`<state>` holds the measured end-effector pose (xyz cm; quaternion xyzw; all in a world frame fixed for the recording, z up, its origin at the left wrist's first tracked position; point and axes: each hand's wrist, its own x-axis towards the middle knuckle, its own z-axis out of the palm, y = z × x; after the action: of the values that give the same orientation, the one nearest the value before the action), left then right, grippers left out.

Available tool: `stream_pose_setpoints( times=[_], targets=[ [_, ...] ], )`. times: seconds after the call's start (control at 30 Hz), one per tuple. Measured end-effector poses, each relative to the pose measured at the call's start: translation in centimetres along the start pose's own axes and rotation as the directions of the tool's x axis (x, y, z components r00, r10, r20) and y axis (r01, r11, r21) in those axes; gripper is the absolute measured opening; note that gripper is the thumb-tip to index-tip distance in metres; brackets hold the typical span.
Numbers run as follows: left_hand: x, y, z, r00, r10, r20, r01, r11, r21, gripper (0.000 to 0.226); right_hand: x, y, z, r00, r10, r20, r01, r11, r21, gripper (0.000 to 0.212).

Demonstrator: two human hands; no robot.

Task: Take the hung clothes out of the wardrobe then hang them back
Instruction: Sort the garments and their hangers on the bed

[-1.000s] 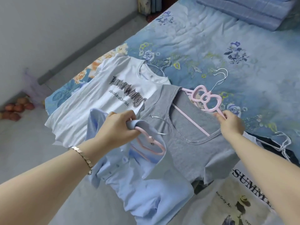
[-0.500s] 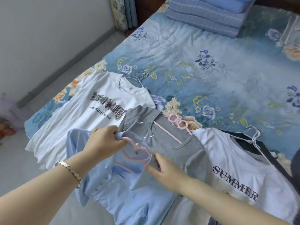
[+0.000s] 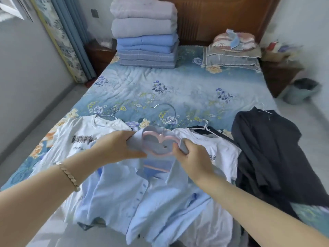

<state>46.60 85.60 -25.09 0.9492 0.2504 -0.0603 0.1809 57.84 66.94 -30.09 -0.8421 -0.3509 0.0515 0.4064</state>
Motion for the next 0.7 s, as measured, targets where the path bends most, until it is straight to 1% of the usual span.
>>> stream_pose_setpoints(
  times=[0.07, 0.1, 0.13, 0.2, 0.3, 0.37, 0.43, 0.5, 0.57, 0.6, 0.7],
  targets=[
    [-1.2, 3.5, 0.8, 0.994, 0.107, 0.036, -0.107, 0.994, -0.003, 0.042, -2.7, 1.0, -4.4, 0.993, -0.042, -0.108, 0.029, 0.992, -0.123, 0.042],
    [-1.7, 5.6, 1.4, 0.985, 0.163, 0.054, -0.165, 0.986, 0.023, 0.040, -4.2, 1.8, -6.6, 0.985, -0.058, -0.162, 0.028, 0.984, -0.178, 0.041],
    [-2.1, 7.7, 2.1, 0.973, 0.217, 0.078, -0.221, 0.973, 0.060, 0.036, -5.7, 2.7, -8.8, 0.976, -0.054, -0.212, 0.004, 0.973, -0.231, 0.041],
    [-2.7, 12.0, 3.8, 0.944, 0.302, 0.134, -0.315, 0.945, 0.087, 0.029, -8.9, 4.7, -13.4, 0.960, 0.025, -0.280, -0.115, 0.943, -0.311, 0.044],
    [-3.8, 18.6, 6.6, 0.896, 0.362, 0.256, -0.373, 0.928, -0.008, 0.040, -13.6, 7.6, -20.3, 0.927, 0.113, -0.358, -0.259, 0.883, -0.392, 0.045],
    [-4.5, 23.3, 8.4, 0.847, 0.424, 0.321, -0.420, 0.903, -0.087, 0.045, -16.3, 8.8, -24.8, 0.904, 0.163, -0.394, -0.333, 0.847, -0.414, 0.047],
    [-5.2, 27.7, 9.8, 0.792, 0.495, 0.356, -0.467, 0.868, -0.169, 0.046, -18.1, 10.3, -29.0, 0.874, 0.244, -0.420, -0.427, 0.798, -0.426, 0.049],
    [-5.2, 31.5, 11.1, 0.739, 0.559, 0.375, -0.481, 0.828, -0.288, 0.043, -19.1, 11.9, -32.8, 0.848, 0.273, -0.453, -0.483, 0.750, -0.452, 0.049],
    [-4.5, 34.7, 12.3, 0.715, 0.587, 0.379, -0.453, 0.803, -0.387, 0.033, -19.1, 13.8, -36.2, 0.839, 0.264, -0.475, -0.500, 0.719, -0.484, 0.047],
    [-3.8, 36.2, 13.1, 0.719, 0.588, 0.370, -0.433, 0.796, -0.423, 0.032, -18.7, 15.2, -37.7, 0.840, 0.264, -0.475, -0.501, 0.713, -0.491, 0.048],
    [-0.2, 40.2, 16.1, 0.767, 0.551, 0.328, -0.370, 0.798, -0.476, 0.046, -16.0, 20.7, -41.2, 0.864, 0.224, -0.451, -0.466, 0.694, -0.549, 0.047]
  ],
)
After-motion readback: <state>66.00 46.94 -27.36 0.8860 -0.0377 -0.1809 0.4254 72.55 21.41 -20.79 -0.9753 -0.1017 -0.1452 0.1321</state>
